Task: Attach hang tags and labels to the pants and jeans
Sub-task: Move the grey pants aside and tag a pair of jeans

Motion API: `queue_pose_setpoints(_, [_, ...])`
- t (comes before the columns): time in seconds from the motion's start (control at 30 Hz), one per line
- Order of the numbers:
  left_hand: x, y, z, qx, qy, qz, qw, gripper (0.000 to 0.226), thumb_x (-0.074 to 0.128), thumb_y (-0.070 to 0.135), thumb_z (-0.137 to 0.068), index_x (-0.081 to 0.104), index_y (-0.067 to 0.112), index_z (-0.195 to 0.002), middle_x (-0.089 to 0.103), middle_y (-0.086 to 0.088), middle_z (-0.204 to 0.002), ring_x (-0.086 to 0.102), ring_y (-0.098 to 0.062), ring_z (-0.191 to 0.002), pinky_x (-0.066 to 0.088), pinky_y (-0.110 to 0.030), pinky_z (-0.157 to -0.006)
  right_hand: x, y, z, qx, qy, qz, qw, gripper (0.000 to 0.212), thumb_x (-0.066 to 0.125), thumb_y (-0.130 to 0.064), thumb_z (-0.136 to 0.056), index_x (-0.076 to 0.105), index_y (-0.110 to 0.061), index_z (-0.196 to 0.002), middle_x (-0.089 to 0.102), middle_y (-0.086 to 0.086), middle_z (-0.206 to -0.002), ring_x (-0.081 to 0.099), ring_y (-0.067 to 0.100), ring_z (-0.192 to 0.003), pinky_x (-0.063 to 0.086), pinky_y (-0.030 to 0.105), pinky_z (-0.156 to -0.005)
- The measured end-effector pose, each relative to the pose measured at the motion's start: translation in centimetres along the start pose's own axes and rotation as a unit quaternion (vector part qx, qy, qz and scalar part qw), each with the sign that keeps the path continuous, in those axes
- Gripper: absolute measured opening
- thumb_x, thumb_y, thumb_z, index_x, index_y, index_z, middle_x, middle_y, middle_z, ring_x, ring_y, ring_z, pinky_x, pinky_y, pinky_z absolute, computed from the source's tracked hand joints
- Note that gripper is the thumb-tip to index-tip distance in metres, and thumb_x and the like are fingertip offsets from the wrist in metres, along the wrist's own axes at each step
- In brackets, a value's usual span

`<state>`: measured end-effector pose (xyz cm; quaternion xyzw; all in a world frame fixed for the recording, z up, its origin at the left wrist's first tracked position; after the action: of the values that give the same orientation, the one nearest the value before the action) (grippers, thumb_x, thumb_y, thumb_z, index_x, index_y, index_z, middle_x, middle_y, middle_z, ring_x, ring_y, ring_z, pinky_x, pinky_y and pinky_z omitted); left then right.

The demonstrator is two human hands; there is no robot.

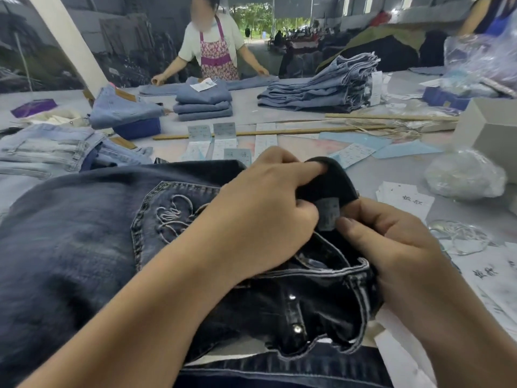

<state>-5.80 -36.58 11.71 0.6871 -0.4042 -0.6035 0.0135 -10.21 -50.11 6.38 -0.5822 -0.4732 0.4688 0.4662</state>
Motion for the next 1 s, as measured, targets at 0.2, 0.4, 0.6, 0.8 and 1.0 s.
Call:
queue_pose_setpoints(0.2, [0.0,-1.5,0.1,-0.036,0.000,0.101,0.994,0.042,0.057,0.026,-0.085,0.063,0.046,-0.122,0.052,0.030,-0.113,0.055,0.008,-0.085,0.039,-0.006,-0.070,-0.3,0.7,0.2,-0.010,-0.004,0.013,1.000,0.022,0.056,-0.028,-0.078,0.068,-0.011,-0.086,0.066,0.020,-0.082,0.061,0.040,-0.073,0.046,0.045,-0.066])
queue_pose_setpoints(0.4, [-0.4,-2.2,-0.2,-0.044,-0.022,0.173,0.984,0.038,0.055,0.031,-0.076,0.069,0.048,-0.107,0.057,0.031,-0.111,0.057,0.013,-0.086,0.038,-0.002,-0.068,-0.2,1.2,0.0,0.001,-0.009,-0.024,1.000,0.024,0.056,-0.026,-0.078,0.066,-0.006,-0.086,0.062,0.030,-0.084,0.056,0.030,-0.070,0.041,0.045,-0.069])
queue_pose_setpoints(0.6, [-0.3,-2.5,0.0,-0.049,0.007,0.178,0.983,0.042,0.050,0.033,-0.067,0.070,0.051,-0.099,0.057,0.036,-0.112,0.058,0.013,-0.094,0.040,-0.013,-0.079,-0.1,1.3,0.2,0.024,-0.027,-0.054,0.998,0.024,0.057,-0.024,-0.077,0.065,-0.003,-0.086,0.059,0.036,-0.084,0.056,0.031,-0.069,0.043,0.043,-0.067])
queue_pose_setpoints(0.8, [0.2,-2.3,0.1,-0.044,-0.002,0.163,0.986,0.038,0.047,0.033,-0.067,0.071,0.051,-0.092,0.054,0.034,-0.110,0.057,0.008,-0.094,0.039,-0.011,-0.079,0.0,0.8,0.1,-0.015,-0.019,0.016,1.000,0.022,0.056,-0.024,-0.075,0.069,-0.006,-0.079,0.066,0.015,-0.089,0.064,0.030,-0.080,0.047,0.046,-0.075])
queue_pose_setpoints(1.0, [0.5,-2.0,0.2,-0.039,-0.013,0.139,0.989,0.030,0.053,0.025,-0.080,0.072,0.046,-0.088,0.049,0.033,-0.105,0.051,0.011,-0.097,0.032,0.001,-0.072,0.4,0.1,0.2,-0.059,-0.021,0.035,0.997,0.021,0.054,-0.023,-0.076,0.069,-0.010,-0.070,0.062,0.003,-0.091,0.062,0.024,-0.089,0.047,0.053,-0.083])
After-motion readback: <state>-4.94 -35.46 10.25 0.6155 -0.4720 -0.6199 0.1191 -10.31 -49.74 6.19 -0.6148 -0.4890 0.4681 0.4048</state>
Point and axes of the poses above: each hand's wrist, its own z-axis away from the middle knuckle, its own x-axis out of the palm, y = z × x, the point moved 6 cm from there along -z, towards the middle knuckle
